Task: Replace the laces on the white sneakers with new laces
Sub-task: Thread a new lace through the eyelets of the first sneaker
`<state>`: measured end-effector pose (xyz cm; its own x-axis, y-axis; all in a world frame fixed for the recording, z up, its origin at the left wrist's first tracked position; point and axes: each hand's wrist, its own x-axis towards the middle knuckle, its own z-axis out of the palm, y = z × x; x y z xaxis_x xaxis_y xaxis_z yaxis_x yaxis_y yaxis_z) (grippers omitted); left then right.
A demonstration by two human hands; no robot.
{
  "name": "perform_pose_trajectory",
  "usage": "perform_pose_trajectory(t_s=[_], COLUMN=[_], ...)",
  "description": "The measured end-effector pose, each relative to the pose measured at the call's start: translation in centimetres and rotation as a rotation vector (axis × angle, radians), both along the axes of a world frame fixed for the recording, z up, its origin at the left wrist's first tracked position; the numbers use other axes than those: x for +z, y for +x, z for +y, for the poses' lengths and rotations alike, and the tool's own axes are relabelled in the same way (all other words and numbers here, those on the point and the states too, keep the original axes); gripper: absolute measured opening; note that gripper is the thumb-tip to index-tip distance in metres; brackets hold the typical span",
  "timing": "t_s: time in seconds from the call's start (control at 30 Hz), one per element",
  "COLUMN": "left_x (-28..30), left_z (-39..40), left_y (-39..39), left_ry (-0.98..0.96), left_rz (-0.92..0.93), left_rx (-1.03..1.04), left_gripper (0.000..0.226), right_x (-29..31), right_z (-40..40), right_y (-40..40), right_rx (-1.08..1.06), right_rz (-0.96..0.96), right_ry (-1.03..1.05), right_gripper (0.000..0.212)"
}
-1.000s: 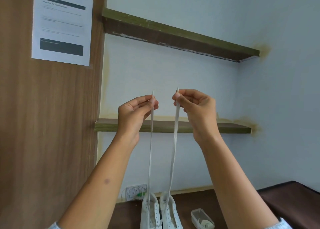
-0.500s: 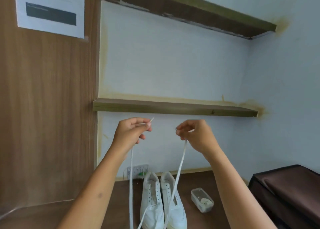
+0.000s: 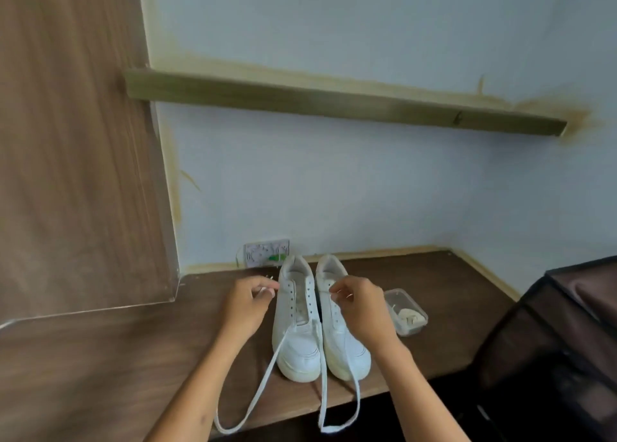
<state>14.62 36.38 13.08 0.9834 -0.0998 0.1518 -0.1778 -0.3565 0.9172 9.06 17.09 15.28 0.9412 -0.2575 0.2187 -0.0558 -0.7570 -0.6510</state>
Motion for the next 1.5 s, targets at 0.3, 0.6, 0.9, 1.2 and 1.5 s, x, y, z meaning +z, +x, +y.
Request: perform_pose_trajectory(t_s=[0.3, 0.6, 0.9, 1.2, 1.5], left_x=[-8.9, -11.4, -11.5, -13.0, -12.1], left_z=[-2.3, -1.9, -1.7, -3.0, -2.8], left_y=[2.5, 2.8, 4.2, 5.2, 4.6], left_ry=[0.45, 0.396, 0.266, 0.141, 0.293], left_rz=[-0.012, -0.147, -0.137, -0.183, -0.267], left_rx=[-0.036, 0.025, 0.076, 0.074, 0.049], left_gripper=[0.021, 0.01, 0.016, 0.015, 0.004], right_x=[-9.7, -13.4, -13.7, -13.1, -13.2], right_z=[1.7, 3.8, 4.3, 5.1, 3.9], right_y=[3.6, 5.7, 6.8, 7.5, 4.4], right_rx=[-0.033, -0.17, -0.23, -0.261, -0.086], right_rz=[-0.046, -0.19, -0.086, 0.063, -0.043], right_ry=[0.081, -0.212, -0.079, -0.021, 0.05], right_gripper=[0.013, 0.011, 0.015, 0.016, 0.053])
